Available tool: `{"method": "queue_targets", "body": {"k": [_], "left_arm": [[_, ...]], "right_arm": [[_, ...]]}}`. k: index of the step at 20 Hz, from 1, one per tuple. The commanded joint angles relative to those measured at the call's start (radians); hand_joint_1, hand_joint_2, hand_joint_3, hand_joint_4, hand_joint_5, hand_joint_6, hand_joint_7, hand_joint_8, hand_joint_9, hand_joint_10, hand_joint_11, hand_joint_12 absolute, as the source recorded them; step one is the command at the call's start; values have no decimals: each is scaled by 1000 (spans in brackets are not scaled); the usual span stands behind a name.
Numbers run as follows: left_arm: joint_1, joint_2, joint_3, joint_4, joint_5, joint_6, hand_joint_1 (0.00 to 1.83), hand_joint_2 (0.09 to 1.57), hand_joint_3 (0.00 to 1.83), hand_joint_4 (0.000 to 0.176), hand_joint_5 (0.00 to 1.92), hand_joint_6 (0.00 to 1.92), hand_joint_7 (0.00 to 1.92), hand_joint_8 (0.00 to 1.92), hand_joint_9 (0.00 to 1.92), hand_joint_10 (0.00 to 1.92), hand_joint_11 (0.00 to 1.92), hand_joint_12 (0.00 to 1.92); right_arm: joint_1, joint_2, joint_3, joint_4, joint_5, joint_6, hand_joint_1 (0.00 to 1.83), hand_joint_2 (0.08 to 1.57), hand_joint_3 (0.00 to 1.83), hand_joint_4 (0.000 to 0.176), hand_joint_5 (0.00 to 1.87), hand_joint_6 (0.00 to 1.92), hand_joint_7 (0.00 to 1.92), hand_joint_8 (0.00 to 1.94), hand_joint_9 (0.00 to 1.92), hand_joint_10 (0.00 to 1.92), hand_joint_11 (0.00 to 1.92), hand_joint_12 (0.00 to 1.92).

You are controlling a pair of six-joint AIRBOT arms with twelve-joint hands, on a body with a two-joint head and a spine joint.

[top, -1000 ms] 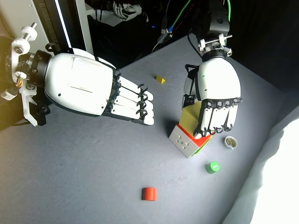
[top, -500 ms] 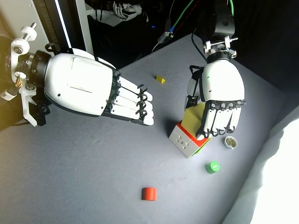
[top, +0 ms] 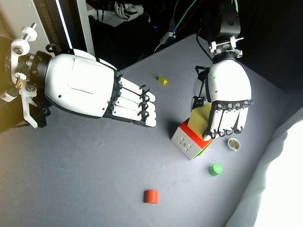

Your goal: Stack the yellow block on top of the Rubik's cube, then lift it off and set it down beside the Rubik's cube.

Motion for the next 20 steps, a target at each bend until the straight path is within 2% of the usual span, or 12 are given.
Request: {"method": "queue_targets", "body": {"k": [1,7,9,12,17,19,20], "left_arm": [[0,16,7,21,-27,15,1240,1139,0,0,965,837,932,1281,796,1134,474,1545],[5,8,5,17,-27,15,1235,1130,0,0,979,834,951,1234,820,1081,481,1503],[5,6,5,16,-28,15,1239,1130,0,0,980,825,948,1251,815,1091,466,1532],[5,3,5,16,-28,14,1235,1132,1,0,979,832,938,1254,798,1085,446,1529],[3,1,4,16,-28,11,1233,1131,0,0,987,826,942,1241,798,1087,452,1532],[2,1,5,16,-28,11,1211,1170,1,0,897,969,874,1338,727,1131,413,1557],[2,1,4,16,-28,11,1197,1204,1,0,735,1208,886,1290,671,1069,341,1592]], "right_arm": [[11,9,0,27,95,6,0,1262,1,0,147,2,148,1,101,1,0,134],[11,9,0,27,95,6,0,1270,0,0,168,3,185,2,146,10,0,272],[11,9,0,27,95,6,0,1275,1,0,128,2,136,2,93,2,0,125],[11,9,0,27,95,6,0,1273,0,0,166,8,181,7,144,14,0,299],[11,9,-1,27,95,6,0,1270,0,0,190,5,204,7,164,11,0,302],[11,9,-1,27,95,6,0,1277,2,0,185,2,197,2,154,5,0,266],[11,9,-1,27,95,6,0,1282,2,0,171,2,179,3,135,4,0,198]]}}
